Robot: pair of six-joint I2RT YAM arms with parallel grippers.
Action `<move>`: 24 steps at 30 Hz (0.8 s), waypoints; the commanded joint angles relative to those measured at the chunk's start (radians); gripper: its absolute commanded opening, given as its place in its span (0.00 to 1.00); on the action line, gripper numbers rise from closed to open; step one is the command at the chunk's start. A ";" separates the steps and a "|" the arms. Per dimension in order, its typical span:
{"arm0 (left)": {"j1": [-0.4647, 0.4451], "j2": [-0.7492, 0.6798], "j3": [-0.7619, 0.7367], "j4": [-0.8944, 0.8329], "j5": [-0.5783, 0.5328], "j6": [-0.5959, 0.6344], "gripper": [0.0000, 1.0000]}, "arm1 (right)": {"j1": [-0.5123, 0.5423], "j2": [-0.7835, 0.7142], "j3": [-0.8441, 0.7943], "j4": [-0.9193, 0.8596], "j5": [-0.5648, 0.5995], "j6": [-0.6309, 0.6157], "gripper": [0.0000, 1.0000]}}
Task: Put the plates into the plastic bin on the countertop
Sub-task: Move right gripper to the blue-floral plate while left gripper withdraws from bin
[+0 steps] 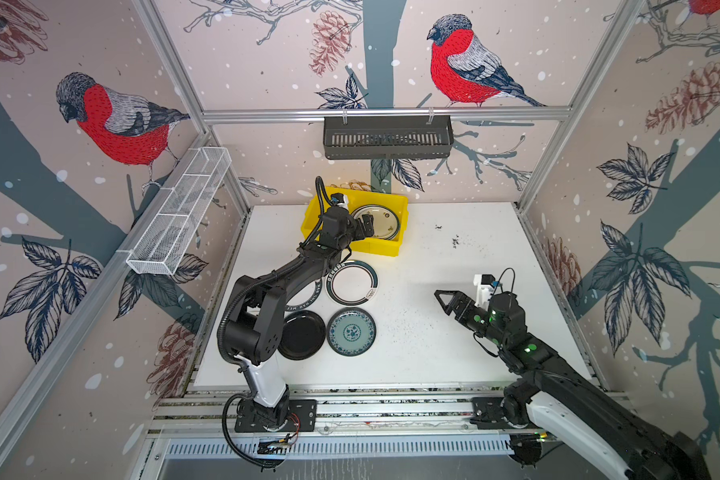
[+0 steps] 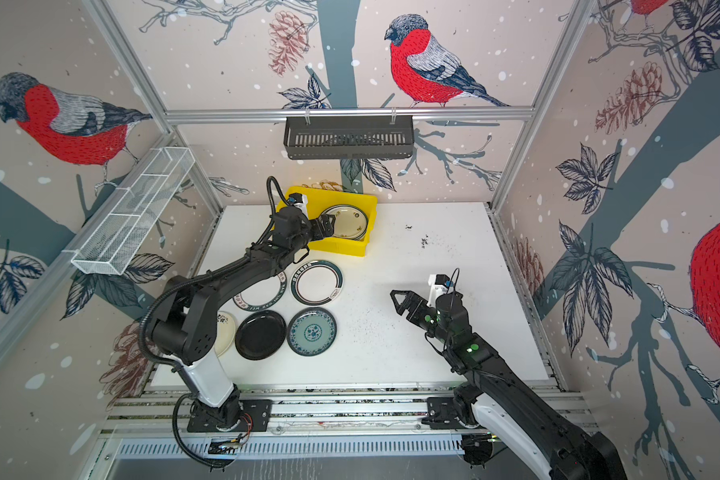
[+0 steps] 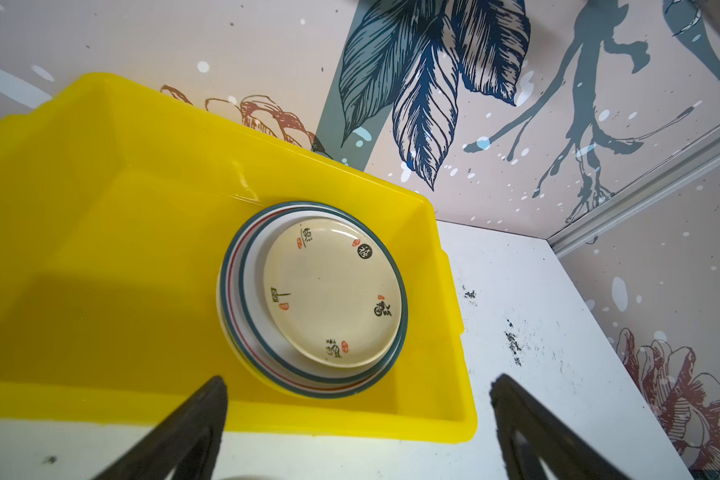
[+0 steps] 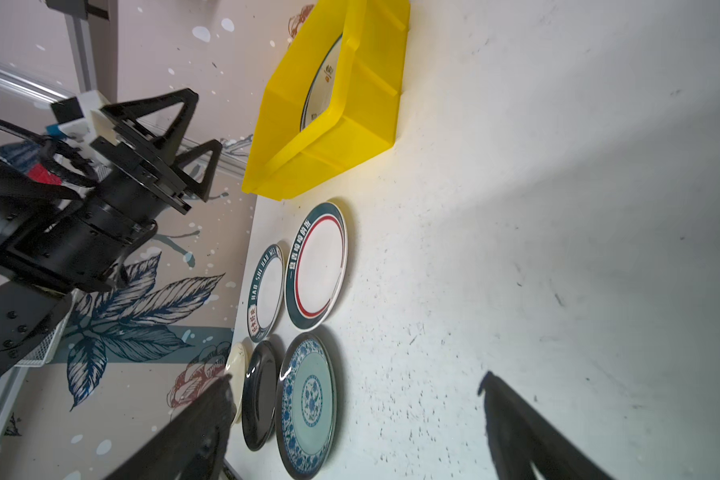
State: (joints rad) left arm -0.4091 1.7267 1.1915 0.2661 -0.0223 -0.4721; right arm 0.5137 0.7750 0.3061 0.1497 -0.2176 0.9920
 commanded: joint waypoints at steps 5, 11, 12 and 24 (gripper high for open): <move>-0.040 -0.247 -0.228 0.028 -0.261 0.081 0.98 | 0.113 0.188 0.070 0.122 -0.017 -0.074 0.93; -0.050 -0.396 -0.383 -0.017 -0.388 0.118 0.98 | 0.198 0.371 0.149 0.148 0.001 -0.102 0.92; -0.050 -0.414 -0.400 -0.030 -0.383 0.116 0.98 | 0.214 0.394 0.163 0.152 0.000 -0.110 0.92; -0.046 -0.627 -0.701 -0.058 -0.399 -0.007 0.98 | 0.332 0.708 0.322 0.160 -0.088 -0.172 0.74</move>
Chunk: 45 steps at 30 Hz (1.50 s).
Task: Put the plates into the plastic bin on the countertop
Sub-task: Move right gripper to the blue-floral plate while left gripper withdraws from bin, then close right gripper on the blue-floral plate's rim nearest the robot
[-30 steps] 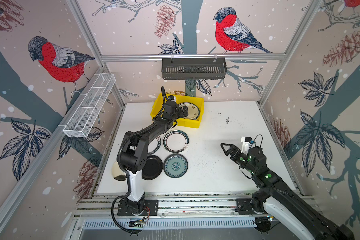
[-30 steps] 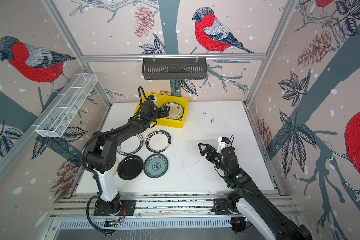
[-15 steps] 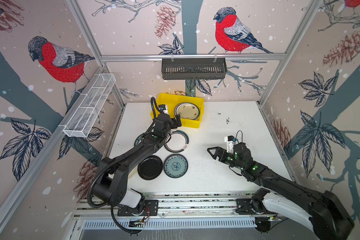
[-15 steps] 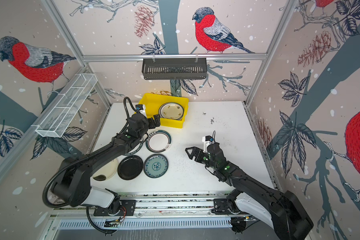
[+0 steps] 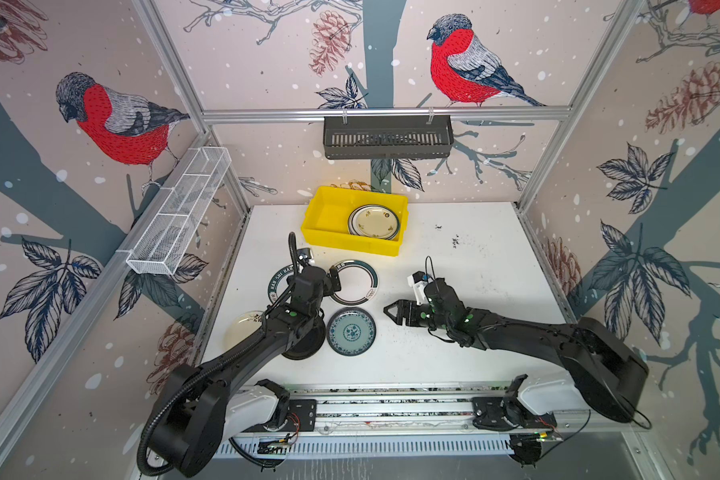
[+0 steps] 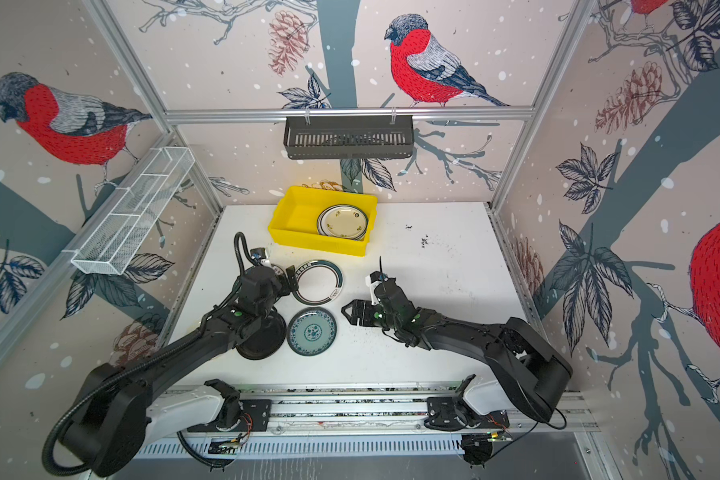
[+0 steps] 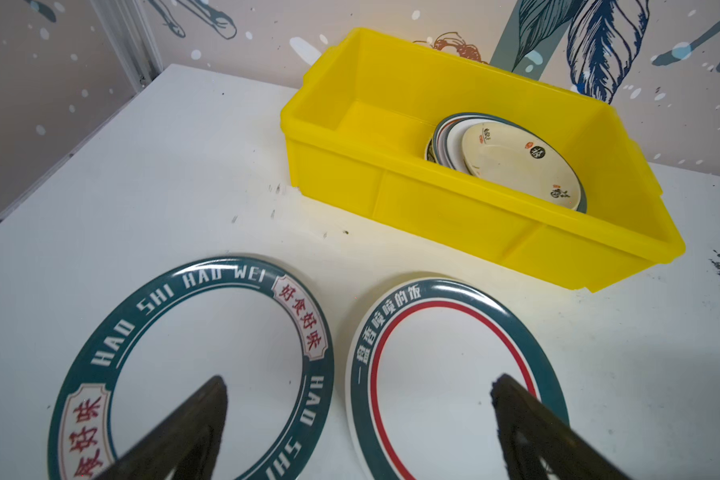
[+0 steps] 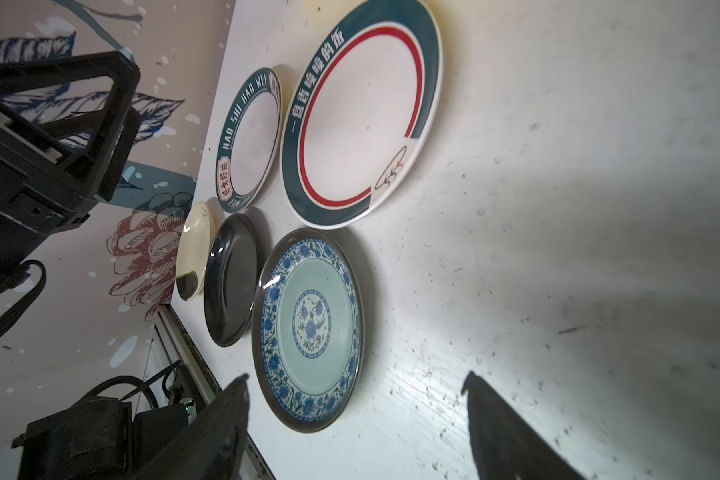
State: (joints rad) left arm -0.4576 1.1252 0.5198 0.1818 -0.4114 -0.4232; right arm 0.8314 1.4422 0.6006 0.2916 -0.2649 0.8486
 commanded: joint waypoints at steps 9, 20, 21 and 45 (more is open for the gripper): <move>0.011 -0.035 -0.065 0.029 0.000 -0.079 0.98 | 0.044 0.217 0.111 0.024 -0.116 -0.034 0.50; 0.017 -0.007 -0.087 0.070 0.054 -0.081 0.98 | 0.078 0.303 0.187 -0.020 -0.125 -0.042 0.44; 0.017 -0.008 -0.087 0.072 0.054 -0.083 0.98 | 0.079 0.308 0.191 -0.023 -0.125 -0.041 0.44; 0.017 -0.008 -0.107 0.116 0.101 -0.072 0.98 | 0.101 0.401 0.290 -0.159 -0.064 -0.042 0.22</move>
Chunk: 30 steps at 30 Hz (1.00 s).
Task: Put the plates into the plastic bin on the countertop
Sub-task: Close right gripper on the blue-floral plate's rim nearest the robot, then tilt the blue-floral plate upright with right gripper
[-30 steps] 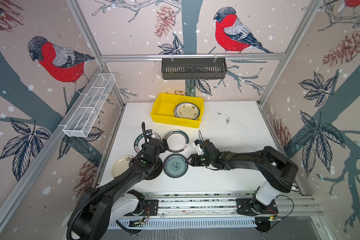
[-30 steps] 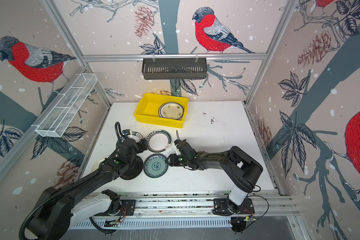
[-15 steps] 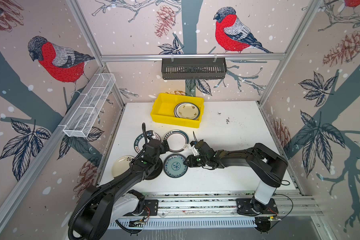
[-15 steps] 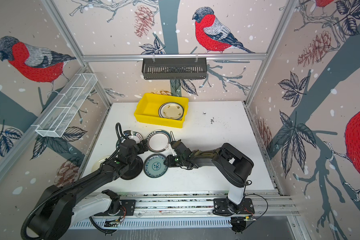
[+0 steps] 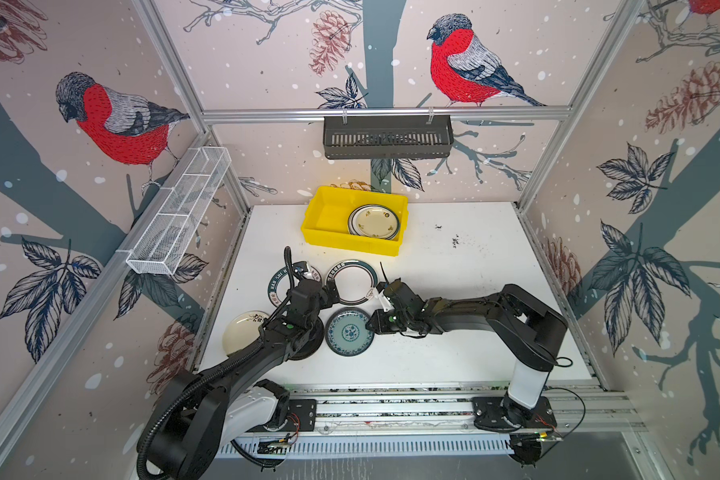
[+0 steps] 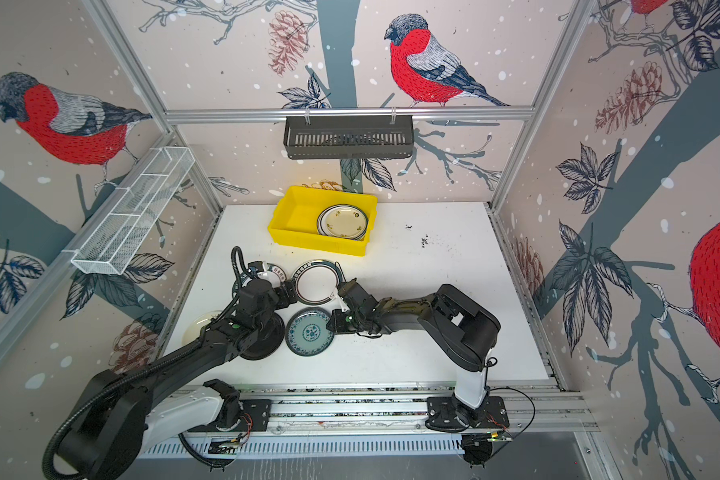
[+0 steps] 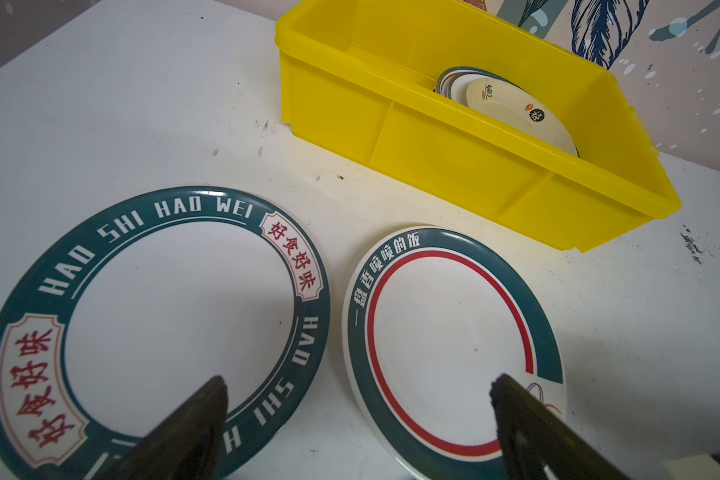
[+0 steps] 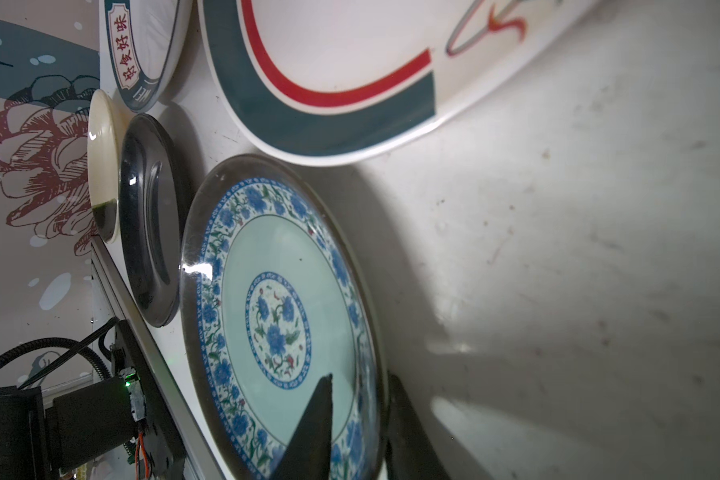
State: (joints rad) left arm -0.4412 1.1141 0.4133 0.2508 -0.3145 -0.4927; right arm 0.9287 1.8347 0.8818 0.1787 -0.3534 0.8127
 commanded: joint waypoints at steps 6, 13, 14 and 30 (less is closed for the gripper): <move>0.001 0.003 -0.005 0.047 0.006 -0.003 0.98 | 0.003 0.011 0.021 -0.076 0.046 0.001 0.16; 0.001 0.004 -0.002 0.046 0.007 0.002 0.98 | 0.000 0.005 0.022 -0.093 0.071 0.006 0.11; 0.001 0.004 -0.002 0.047 0.007 0.003 0.98 | -0.002 0.002 0.022 -0.094 0.076 0.006 0.11; 0.001 0.027 0.004 0.062 0.031 0.001 0.98 | -0.008 -0.088 -0.007 -0.121 0.136 -0.002 0.06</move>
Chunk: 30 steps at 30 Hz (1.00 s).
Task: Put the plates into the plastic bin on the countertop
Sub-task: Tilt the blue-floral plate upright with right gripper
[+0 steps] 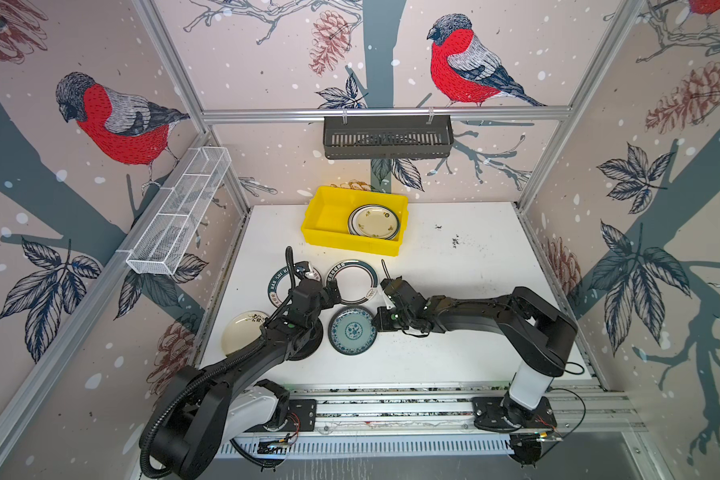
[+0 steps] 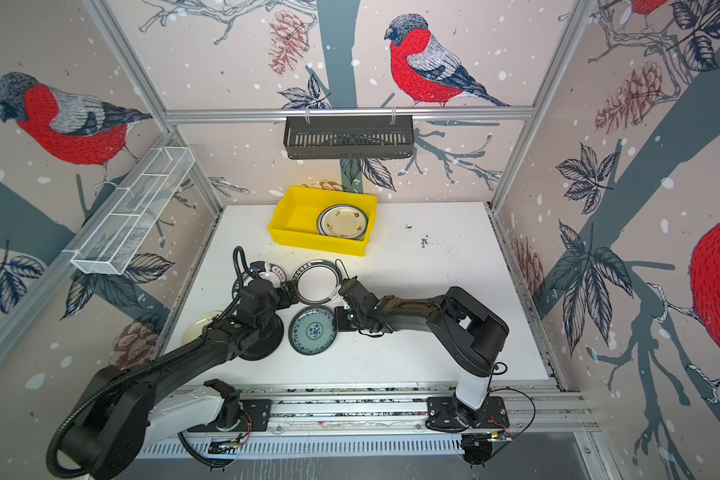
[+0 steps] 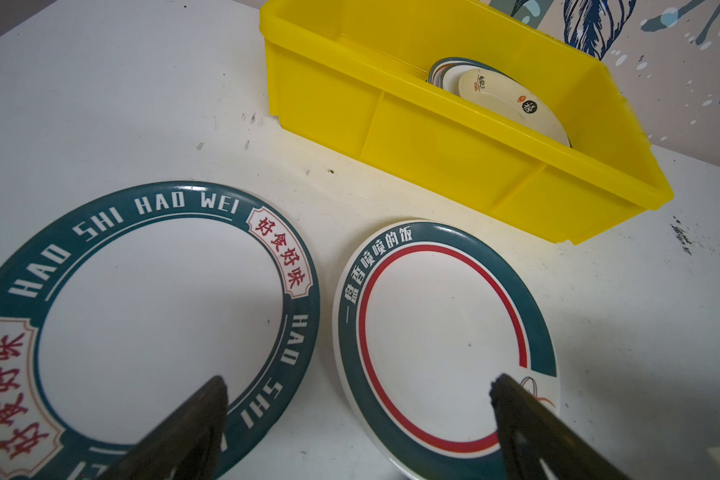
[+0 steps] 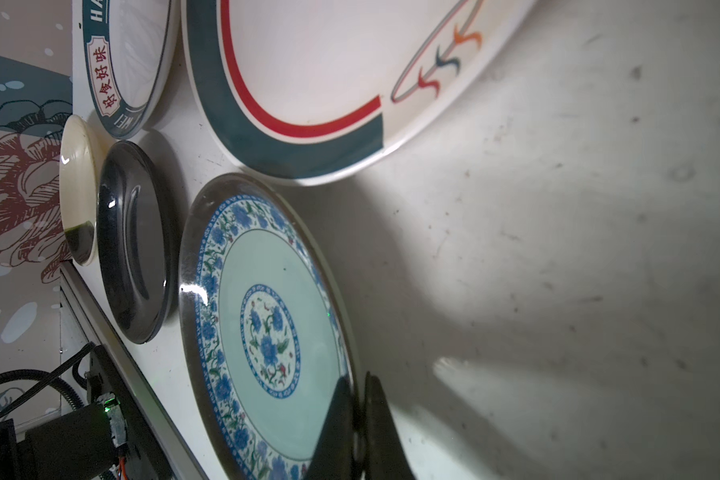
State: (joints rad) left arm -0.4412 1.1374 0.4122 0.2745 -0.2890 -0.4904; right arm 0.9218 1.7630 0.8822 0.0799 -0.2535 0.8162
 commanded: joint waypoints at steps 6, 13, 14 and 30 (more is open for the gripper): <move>0.001 0.001 0.004 0.038 0.010 -0.004 0.98 | -0.004 -0.044 -0.028 -0.011 0.037 -0.034 0.06; 0.001 0.000 0.000 0.046 0.012 -0.004 0.98 | -0.027 -0.095 -0.057 -0.009 0.038 -0.038 0.05; 0.001 0.001 0.000 0.049 0.016 -0.005 0.98 | -0.030 -0.103 -0.059 -0.007 0.037 -0.040 0.05; 0.001 -0.036 0.010 0.051 0.112 -0.053 0.98 | -0.126 -0.236 -0.054 -0.061 0.046 -0.062 0.04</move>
State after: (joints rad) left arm -0.4412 1.1122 0.4145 0.2855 -0.2260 -0.5098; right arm 0.8085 1.5429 0.8207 0.0250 -0.2157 0.7750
